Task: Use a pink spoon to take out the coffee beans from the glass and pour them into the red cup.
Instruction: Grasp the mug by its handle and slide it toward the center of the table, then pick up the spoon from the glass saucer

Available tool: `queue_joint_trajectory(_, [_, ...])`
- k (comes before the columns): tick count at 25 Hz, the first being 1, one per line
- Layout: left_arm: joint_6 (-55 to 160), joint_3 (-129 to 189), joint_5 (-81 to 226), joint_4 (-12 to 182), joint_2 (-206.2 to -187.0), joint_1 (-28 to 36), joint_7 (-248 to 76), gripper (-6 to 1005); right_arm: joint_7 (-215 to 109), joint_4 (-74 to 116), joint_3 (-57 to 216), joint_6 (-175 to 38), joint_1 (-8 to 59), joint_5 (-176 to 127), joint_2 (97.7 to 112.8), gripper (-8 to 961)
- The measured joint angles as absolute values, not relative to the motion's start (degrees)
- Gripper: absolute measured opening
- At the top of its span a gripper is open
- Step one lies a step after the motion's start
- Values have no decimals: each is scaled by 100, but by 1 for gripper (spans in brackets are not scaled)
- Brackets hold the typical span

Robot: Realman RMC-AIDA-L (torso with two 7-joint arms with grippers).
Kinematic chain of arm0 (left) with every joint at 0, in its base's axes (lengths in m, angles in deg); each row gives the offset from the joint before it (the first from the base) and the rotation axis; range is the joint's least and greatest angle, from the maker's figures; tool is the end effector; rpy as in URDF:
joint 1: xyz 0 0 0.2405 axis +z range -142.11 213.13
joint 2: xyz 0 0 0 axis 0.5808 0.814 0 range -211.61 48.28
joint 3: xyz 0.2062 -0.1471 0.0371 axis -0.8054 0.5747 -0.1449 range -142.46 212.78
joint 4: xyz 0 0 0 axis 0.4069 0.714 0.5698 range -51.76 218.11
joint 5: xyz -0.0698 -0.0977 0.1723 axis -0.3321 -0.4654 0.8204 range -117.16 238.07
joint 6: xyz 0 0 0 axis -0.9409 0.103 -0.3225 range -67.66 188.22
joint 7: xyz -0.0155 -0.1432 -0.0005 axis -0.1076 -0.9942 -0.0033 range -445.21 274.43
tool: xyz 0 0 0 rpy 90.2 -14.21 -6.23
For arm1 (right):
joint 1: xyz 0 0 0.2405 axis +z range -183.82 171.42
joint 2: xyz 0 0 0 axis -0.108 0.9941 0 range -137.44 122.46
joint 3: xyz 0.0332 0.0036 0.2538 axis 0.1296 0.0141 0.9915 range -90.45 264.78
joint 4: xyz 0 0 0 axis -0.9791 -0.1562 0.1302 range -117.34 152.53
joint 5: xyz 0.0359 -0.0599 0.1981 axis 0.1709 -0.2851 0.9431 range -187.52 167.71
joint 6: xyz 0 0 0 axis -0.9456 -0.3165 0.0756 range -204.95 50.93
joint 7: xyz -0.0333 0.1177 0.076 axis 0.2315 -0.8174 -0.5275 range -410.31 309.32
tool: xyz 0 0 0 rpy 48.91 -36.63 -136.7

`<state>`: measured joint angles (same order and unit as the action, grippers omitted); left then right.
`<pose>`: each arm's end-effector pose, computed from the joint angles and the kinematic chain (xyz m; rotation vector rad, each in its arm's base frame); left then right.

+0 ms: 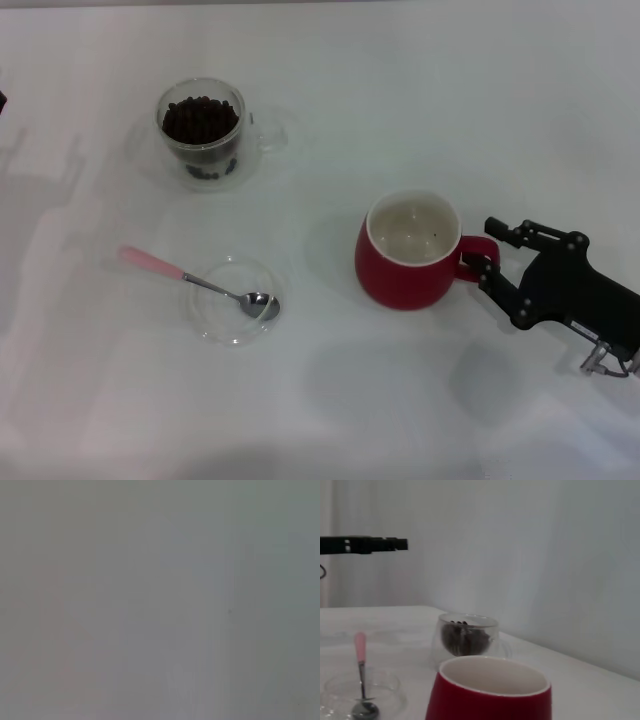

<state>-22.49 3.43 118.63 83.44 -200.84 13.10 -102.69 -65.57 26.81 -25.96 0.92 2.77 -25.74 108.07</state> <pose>-0.3363 0.2938 0.0056 -1.6377 -0.4375 -0.8261 0.3539 0.2009 -0.0558 -2.2478 0.3456 0.6387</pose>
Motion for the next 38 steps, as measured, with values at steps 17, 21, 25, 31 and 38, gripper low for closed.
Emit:
queue_joint_trajectory(17, [-2229, 343, 11863, 8344, -20079, 1310, -10264, 698, -6522, 2368, -2613, 281, 202, -2618, 10763, 713])
queue_joint_trajectory(21, [-2245, 343, 11863, 8350, -20077, 1310, -10262, 699, -6514, 2212, -2608, 793, 88, -2620, 10743, 755])
queue_joint_trajectory(25, [-2245, 344, 11863, 8353, -20075, 1310, -10261, 699, -6511, 1877, -2599, 1461, 71, -2599, 10731, 754])
queue_joint_trajectory(31, [-2462, 343, 11863, 8324, -20089, 1432, -10285, 699, -6517, 1635, -2579, 2605, 70, -2463, 10713, 754])
queue_joint_trajectory(38, [-3478, 352, 11860, 7764, -20111, 1632, -10510, 699, -6552, 1541, -2576, 3741, 82, -1492, 10593, 754])
